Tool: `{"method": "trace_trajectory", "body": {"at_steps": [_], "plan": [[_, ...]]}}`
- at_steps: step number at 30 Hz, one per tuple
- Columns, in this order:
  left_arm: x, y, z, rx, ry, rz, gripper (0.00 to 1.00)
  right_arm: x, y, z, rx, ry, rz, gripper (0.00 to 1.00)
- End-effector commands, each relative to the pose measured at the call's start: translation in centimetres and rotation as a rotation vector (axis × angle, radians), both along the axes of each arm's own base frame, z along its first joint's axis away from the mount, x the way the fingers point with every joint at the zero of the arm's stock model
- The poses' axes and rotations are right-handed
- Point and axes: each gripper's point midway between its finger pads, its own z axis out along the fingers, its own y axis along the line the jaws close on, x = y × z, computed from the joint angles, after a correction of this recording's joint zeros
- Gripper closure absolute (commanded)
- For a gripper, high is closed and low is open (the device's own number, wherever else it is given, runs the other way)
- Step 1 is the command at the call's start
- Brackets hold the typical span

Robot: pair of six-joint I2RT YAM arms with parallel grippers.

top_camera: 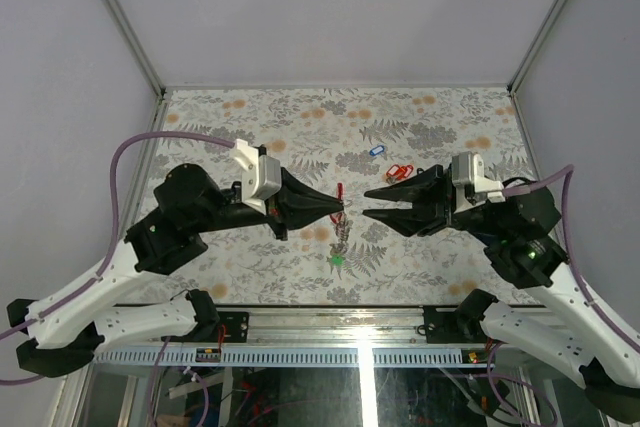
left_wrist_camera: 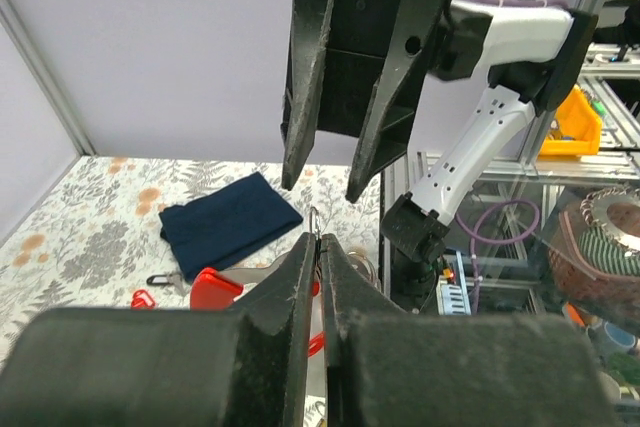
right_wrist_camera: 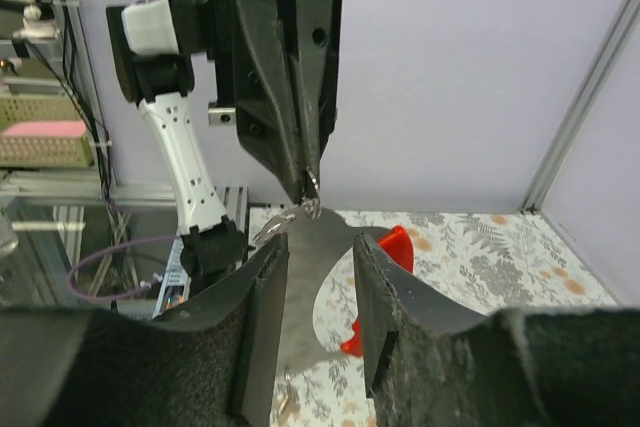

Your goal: Put the keys on the keyring

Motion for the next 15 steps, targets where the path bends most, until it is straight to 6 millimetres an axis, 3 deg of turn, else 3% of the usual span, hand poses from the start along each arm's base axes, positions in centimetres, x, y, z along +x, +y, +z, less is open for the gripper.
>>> {"method": "trace_trajectory", "body": {"at_steps": [1, 15], "plan": [[-0.1, 0.5, -0.5, 0.135, -0.002, 0.004, 1.00, -0.4, 0.1, -2.0, -0.181, -0.015, 0.029, 0.60], [0.7, 0.6, -4.3, 0.521, 0.116, 0.004, 1.00, -0.2, 0.8, -5.0, -0.329, 0.037, 0.082, 0.54]]}}
